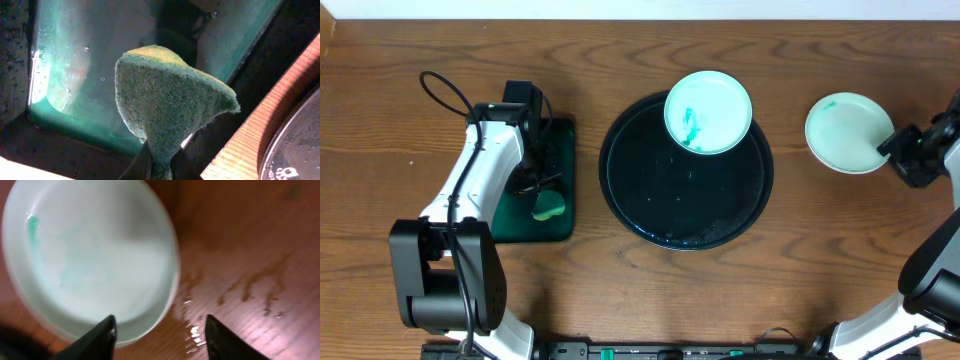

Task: Clean dirty plates on tray and stack at the side
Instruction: 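Release the plate and move the right gripper to the remaining plate, then slide the last plate to the tray center and grip its rim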

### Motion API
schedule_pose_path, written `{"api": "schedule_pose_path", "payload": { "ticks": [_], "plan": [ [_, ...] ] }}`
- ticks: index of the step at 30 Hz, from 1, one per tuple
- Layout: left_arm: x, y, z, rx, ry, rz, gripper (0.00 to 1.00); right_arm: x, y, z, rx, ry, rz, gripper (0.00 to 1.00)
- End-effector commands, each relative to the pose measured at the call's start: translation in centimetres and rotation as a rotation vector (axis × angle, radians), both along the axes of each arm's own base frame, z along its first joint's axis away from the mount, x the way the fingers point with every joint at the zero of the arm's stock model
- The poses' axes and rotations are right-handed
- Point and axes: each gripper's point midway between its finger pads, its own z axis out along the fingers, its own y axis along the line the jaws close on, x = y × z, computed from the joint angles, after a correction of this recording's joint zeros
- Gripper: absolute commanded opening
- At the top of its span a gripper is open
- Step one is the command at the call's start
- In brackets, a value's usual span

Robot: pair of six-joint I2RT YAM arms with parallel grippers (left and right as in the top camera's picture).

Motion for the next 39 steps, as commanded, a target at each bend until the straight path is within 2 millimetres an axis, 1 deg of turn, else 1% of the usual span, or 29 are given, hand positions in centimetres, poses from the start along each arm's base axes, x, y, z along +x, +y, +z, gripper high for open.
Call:
{"api": "schedule_pose_path", "payload": {
  "ticks": [1, 2, 3, 4, 5, 6, 7, 8, 10, 12, 13, 16, 19, 22, 24, 25, 29, 30, 32, 35, 39],
  "plan": [
    [-0.3, 0.2, 0.3, 0.005, -0.003, -0.013, 0.07, 2.7, 1.6, 3.2, 0.071, -0.12, 0.097, 0.21],
    [-0.3, 0.2, 0.3, 0.004, -0.003, -0.013, 0.07, 3.0, 2.1, 3.7, 0.082, -0.134, 0.121, 0.12],
    [-0.3, 0.2, 0.3, 0.004, -0.003, -0.013, 0.07, 3.3, 2.8, 4.3, 0.094, -0.148, 0.154, 0.07],
    [-0.3, 0.2, 0.3, 0.005, -0.003, -0.013, 0.07, 3.9, 4.7, 5.1, 0.113, -0.177, 0.256, 0.07],
    [-0.3, 0.2, 0.3, 0.005, -0.003, -0.013, 0.07, 4.2, 6.1, 5.4, 0.121, -0.198, 0.343, 0.09],
    [-0.3, 0.2, 0.3, 0.004, -0.003, -0.013, 0.07, 4.5, 7.6, 5.6, 0.125, -0.216, 0.426, 0.14],
    [-0.3, 0.2, 0.3, 0.005, -0.003, -0.013, 0.07, 4.6, 9.4, 5.7, 0.131, -0.226, 0.512, 0.22],
    [-0.3, 0.2, 0.3, 0.004, -0.003, -0.013, 0.07, 4.5, 11.1, 5.5, 0.125, -0.22, 0.592, 0.29],
    [-0.3, 0.2, 0.3, 0.004, -0.003, -0.013, 0.07, 4.3, 14.0, 5.0, 0.102, -0.198, 0.717, 0.38],
    [-0.3, 0.2, 0.3, 0.004, -0.002, -0.013, 0.07, 4.7, 16.5, 4.4, 0.059, -0.184, 0.815, 0.46],
    [-0.3, 0.2, 0.3, 0.004, -0.002, -0.013, 0.07, 5.0, 17.5, 4.2, 0.04, -0.186, 0.853, 0.5],
    [-0.3, 0.2, 0.3, 0.004, -0.002, -0.014, 0.07, 6.3, 20.7, 4.1, -0.029, -0.217, 0.943, 0.58],
    [-0.3, 0.2, 0.3, 0.004, -0.003, -0.014, 0.07, 7.9, 23.2, 4.6, -0.086, -0.281, 0.998, 0.65],
    [-0.3, 0.2, 0.3, 0.004, -0.003, -0.014, 0.07, 9.5, 24.4, 4.8, -0.127, -0.325, 0.973, 0.7],
    [-0.3, 0.2, 0.3, 0.004, -0.003, -0.014, 0.07, 10.5, 24.7, 4.4, -0.124, -0.347, 0.955, 0.71],
    [-0.3, 0.2, 0.3, 0.004, -0.003, -0.014, 0.07, 11.1, 24.8, 3.7, -0.118, -0.351, 0.939, 0.7],
    [-0.3, 0.2, 0.3, 0.005, -0.003, -0.018, 0.07, 12.0, 25.6, 1.3, -0.063, -0.364, 0.957, 0.68],
    [-0.3, 0.2, 0.3, 0.004, -0.003, -0.018, 0.07, 12.2, 26.0, -0.1, -0.037, -0.36, 0.966, 0.68],
    [-0.3, 0.2, 0.3, 0.004, -0.003, -0.018, 0.07, 12.4, 27.0, -1.7, 0.01, -0.373, 1.002, 0.68],
    [-0.3, 0.2, 0.3, 0.005, -0.002, -0.018, 0.07, 12.8, 28.2, -3.1, 0.056, -0.405, 1.032, 0.67],
    [-0.4, 0.2, 0.3, 0.004, -0.001, -0.018, 0.07, 13.7, 29.1, -3.7, 0.051, -0.443, 1.043, 0.66]
  ]
}}
